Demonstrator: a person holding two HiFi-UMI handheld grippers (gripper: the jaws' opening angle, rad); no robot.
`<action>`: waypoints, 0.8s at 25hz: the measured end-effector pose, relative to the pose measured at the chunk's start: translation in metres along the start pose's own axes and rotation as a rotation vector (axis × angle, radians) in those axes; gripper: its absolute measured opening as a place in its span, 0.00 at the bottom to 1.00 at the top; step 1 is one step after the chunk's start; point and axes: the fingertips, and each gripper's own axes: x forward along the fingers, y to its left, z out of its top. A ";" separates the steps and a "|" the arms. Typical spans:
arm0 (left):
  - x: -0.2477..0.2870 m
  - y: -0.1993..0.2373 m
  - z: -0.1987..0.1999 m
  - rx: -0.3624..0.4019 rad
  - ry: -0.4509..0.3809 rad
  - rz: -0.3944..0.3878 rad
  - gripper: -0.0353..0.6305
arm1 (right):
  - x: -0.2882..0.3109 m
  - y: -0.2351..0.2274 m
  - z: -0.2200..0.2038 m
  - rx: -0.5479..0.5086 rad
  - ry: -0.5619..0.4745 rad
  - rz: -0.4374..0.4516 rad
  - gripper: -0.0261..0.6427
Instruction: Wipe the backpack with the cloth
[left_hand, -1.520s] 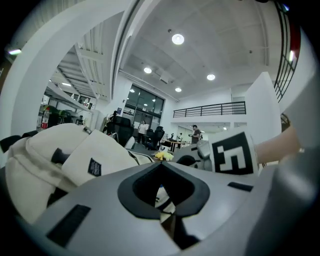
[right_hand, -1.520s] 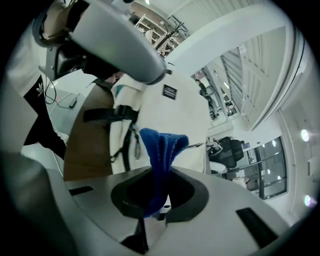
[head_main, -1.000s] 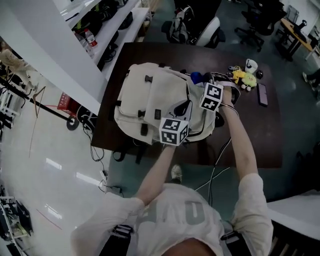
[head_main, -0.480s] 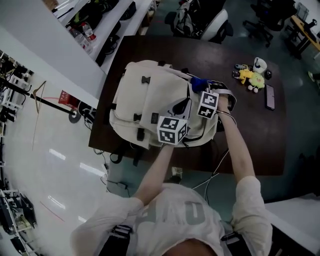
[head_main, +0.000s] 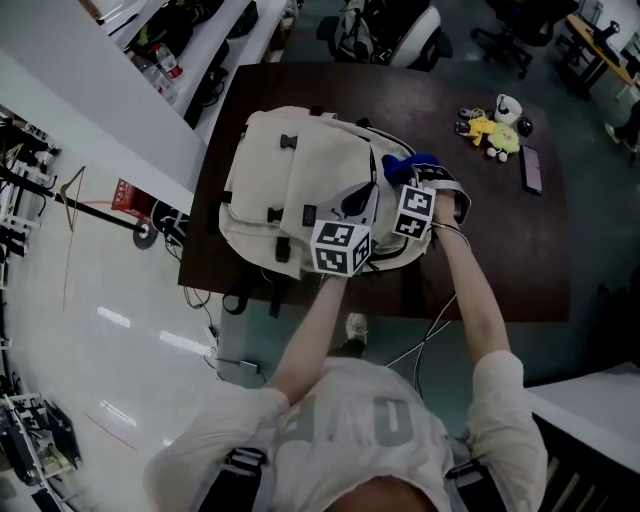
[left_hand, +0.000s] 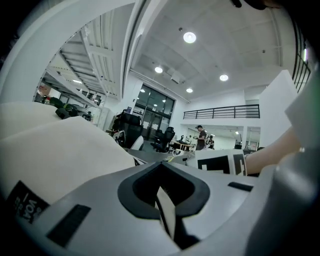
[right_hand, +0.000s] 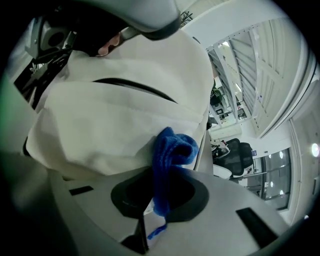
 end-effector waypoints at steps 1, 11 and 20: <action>-0.004 -0.002 -0.001 -0.001 0.000 -0.001 0.06 | -0.004 0.008 0.000 0.012 0.003 0.009 0.10; -0.069 -0.024 -0.011 -0.008 -0.013 -0.034 0.06 | -0.051 0.084 -0.002 0.127 0.063 0.033 0.10; -0.145 -0.046 -0.037 -0.002 0.029 -0.098 0.06 | -0.103 0.152 0.016 0.186 0.142 0.023 0.10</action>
